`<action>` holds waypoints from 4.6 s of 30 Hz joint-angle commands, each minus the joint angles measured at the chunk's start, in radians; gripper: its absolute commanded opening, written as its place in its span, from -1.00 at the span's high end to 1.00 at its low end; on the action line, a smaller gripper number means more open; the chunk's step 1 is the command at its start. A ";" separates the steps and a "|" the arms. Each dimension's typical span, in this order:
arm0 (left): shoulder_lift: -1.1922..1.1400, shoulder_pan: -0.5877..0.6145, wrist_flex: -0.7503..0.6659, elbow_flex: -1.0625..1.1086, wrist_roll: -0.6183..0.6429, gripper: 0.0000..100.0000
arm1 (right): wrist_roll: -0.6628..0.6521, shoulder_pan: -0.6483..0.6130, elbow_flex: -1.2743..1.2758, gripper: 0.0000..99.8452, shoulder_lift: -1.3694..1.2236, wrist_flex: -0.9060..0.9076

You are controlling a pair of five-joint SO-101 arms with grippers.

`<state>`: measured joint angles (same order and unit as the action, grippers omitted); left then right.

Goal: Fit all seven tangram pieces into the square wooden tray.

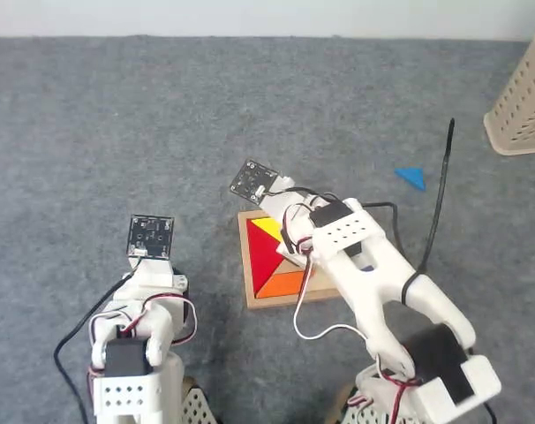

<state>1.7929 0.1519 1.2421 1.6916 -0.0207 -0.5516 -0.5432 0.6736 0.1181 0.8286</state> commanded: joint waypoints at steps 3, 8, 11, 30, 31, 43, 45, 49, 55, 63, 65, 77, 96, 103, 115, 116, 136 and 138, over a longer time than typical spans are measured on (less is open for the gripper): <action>0.006 0.002 0.006 -0.005 0.006 0.98 | 0.012 -0.001 -0.006 0.99 0.019 -0.008; 0.006 0.002 0.006 -0.005 0.006 0.98 | 0.009 -0.004 0.015 0.81 0.019 -0.010; 0.006 0.002 0.006 -0.005 0.006 0.98 | 0.008 -0.002 0.015 0.69 0.021 -0.010; 0.006 0.002 0.006 -0.005 0.006 0.98 | 0.012 -0.001 0.023 0.53 0.030 -0.008; 0.006 0.002 0.006 -0.005 0.006 0.98 | 0.012 -0.001 0.025 0.52 0.030 -0.008; 0.006 0.002 0.006 -0.005 0.006 0.98 | 0.014 0.047 0.025 0.65 0.076 -0.008; 0.006 0.002 0.006 -0.005 0.006 0.98 | 0.034 0.071 0.028 0.78 0.116 -0.008; 0.006 0.002 0.006 -0.005 0.006 0.98 | 0.095 0.085 0.063 0.92 0.180 -0.024; 0.006 0.002 0.006 -0.005 0.006 0.98 | 0.098 0.085 0.118 0.92 0.193 -0.110; 0.006 0.002 0.006 -0.005 0.006 0.98 | 0.100 0.084 0.175 0.93 0.193 -0.213; 0.006 0.002 0.006 -0.005 0.006 0.98 | 0.100 0.084 0.175 0.93 0.193 -0.216; 0.006 0.002 0.006 -0.005 0.006 0.98 | 0.092 0.084 0.218 0.92 0.193 -0.303; 0.006 0.002 0.006 -0.005 0.006 0.98 | 0.091 0.090 0.311 0.93 0.193 -0.449; 0.006 0.002 0.006 -0.005 0.006 0.98 | 0.091 0.090 0.311 0.93 0.203 -0.418; 0.006 0.002 0.006 -0.005 0.006 0.98 | 0.091 0.090 0.305 0.93 0.205 -0.400; 0.006 0.002 0.006 -0.005 0.006 0.98 | 0.091 0.090 0.305 0.93 0.205 -0.400; 0.006 0.002 0.006 -0.005 0.006 0.98 | 0.091 0.084 0.209 0.93 0.205 -0.206; 0.006 0.002 0.006 -0.005 0.006 0.98 | 0.091 0.088 0.209 0.93 0.205 -0.206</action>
<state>1.7929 0.1519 1.2421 1.6916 -0.0207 -0.4611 -0.4741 0.9421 0.2746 0.6137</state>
